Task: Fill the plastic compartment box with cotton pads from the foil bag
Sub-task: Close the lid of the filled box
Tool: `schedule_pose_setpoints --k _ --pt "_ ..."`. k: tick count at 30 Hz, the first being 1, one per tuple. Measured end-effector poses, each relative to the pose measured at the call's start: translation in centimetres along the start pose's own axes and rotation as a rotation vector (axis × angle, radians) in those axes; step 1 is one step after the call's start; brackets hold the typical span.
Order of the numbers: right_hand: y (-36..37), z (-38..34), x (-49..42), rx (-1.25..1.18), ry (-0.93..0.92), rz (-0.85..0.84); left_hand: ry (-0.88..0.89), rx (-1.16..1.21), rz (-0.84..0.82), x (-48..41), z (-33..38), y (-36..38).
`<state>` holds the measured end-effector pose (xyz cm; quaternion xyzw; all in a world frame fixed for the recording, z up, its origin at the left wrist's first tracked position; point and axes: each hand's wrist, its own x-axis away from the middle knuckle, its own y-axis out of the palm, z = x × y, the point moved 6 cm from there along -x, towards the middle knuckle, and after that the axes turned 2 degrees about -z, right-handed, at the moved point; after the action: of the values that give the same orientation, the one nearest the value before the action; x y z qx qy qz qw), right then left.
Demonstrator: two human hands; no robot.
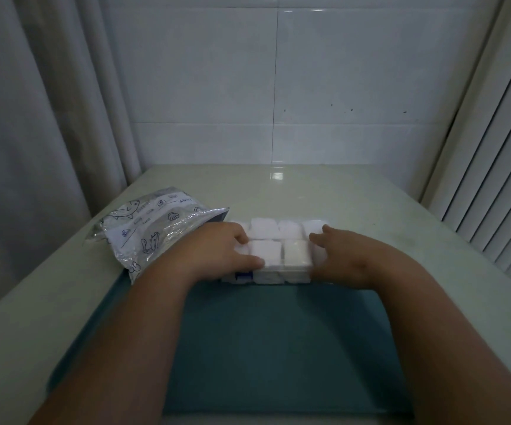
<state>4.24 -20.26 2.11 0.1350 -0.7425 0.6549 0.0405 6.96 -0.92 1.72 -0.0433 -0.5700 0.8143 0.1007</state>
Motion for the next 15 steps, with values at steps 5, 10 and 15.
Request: schedule_pose_setpoints --k 5,10,15 --pt "-0.26 0.36 0.26 -0.002 -0.024 -0.003 0.030 -0.022 -0.003 -0.11 -0.25 -0.02" --pt "-0.35 0.69 0.14 -0.039 -0.045 0.011 0.084 -0.137 -0.055 0.12 0.51 0.12" --pt "-0.33 0.89 -0.15 -0.048 -0.049 0.023 0.104 0.035 -0.065 0.03 0.25 -0.05"
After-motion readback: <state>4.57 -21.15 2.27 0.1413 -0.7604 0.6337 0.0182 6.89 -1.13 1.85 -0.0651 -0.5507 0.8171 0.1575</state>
